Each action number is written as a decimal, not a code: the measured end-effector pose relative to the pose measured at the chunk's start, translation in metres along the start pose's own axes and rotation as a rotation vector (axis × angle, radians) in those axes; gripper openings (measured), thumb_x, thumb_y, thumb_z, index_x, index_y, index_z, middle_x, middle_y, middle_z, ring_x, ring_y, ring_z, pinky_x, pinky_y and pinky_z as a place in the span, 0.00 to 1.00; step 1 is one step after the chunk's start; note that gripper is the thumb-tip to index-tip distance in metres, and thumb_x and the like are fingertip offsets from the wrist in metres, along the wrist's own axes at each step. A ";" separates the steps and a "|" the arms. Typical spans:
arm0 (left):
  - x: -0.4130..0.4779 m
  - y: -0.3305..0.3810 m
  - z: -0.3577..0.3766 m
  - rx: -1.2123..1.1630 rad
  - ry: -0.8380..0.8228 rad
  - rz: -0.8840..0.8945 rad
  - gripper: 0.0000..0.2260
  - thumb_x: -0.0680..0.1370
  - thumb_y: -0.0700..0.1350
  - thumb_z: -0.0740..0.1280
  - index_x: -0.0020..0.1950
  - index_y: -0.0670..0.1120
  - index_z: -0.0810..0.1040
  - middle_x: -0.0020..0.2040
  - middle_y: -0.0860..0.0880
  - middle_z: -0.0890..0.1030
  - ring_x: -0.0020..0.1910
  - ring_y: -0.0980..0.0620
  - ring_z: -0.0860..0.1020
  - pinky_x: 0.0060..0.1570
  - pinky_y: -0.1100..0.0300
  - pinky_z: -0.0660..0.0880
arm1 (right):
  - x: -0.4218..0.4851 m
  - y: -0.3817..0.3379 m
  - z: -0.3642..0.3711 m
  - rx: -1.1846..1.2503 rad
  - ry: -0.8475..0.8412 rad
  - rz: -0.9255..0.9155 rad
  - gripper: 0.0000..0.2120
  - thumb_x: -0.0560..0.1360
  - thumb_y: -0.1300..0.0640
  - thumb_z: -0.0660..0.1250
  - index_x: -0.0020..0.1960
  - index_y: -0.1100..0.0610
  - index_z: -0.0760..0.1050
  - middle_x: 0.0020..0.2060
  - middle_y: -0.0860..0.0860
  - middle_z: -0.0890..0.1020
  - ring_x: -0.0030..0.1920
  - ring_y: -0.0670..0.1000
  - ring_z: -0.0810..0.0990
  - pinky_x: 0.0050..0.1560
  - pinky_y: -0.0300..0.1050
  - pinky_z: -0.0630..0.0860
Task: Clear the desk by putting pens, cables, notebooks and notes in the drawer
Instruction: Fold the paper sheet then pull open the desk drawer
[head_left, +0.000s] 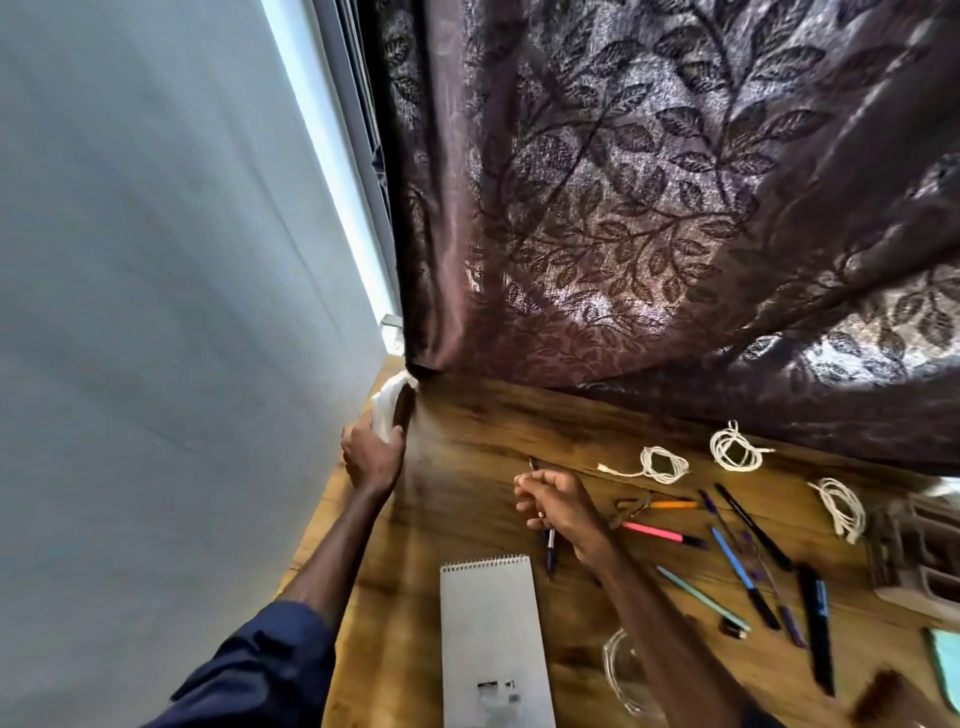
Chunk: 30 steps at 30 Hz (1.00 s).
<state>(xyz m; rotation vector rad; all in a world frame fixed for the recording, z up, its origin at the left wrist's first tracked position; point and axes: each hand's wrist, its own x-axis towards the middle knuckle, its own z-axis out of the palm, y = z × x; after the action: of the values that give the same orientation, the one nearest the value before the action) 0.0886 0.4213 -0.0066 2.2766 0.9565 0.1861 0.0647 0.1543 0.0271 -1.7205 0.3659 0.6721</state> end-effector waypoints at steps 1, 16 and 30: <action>0.002 0.001 -0.001 0.010 -0.005 -0.006 0.18 0.74 0.46 0.72 0.62 0.40 0.79 0.53 0.34 0.79 0.56 0.33 0.76 0.53 0.47 0.74 | -0.001 0.000 -0.002 0.005 -0.001 -0.002 0.09 0.81 0.55 0.65 0.54 0.60 0.81 0.48 0.55 0.85 0.42 0.49 0.82 0.36 0.42 0.78; 0.013 -0.004 -0.005 -0.025 -0.044 0.077 0.30 0.74 0.47 0.76 0.68 0.33 0.68 0.66 0.33 0.71 0.67 0.34 0.69 0.66 0.45 0.67 | -0.015 0.013 -0.019 0.044 0.037 -0.031 0.08 0.80 0.54 0.67 0.53 0.57 0.82 0.47 0.53 0.87 0.42 0.49 0.84 0.38 0.43 0.79; -0.135 0.029 0.013 -0.184 -0.038 0.464 0.27 0.73 0.40 0.72 0.70 0.38 0.68 0.71 0.36 0.68 0.72 0.41 0.65 0.70 0.59 0.62 | -0.070 0.064 -0.068 0.137 0.154 0.004 0.06 0.81 0.60 0.65 0.54 0.62 0.78 0.42 0.55 0.83 0.30 0.44 0.79 0.25 0.35 0.71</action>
<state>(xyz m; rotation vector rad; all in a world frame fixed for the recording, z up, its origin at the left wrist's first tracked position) 0.0124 0.3074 0.0174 2.2852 0.3609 0.4094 -0.0100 0.0652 0.0293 -1.6448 0.5115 0.5075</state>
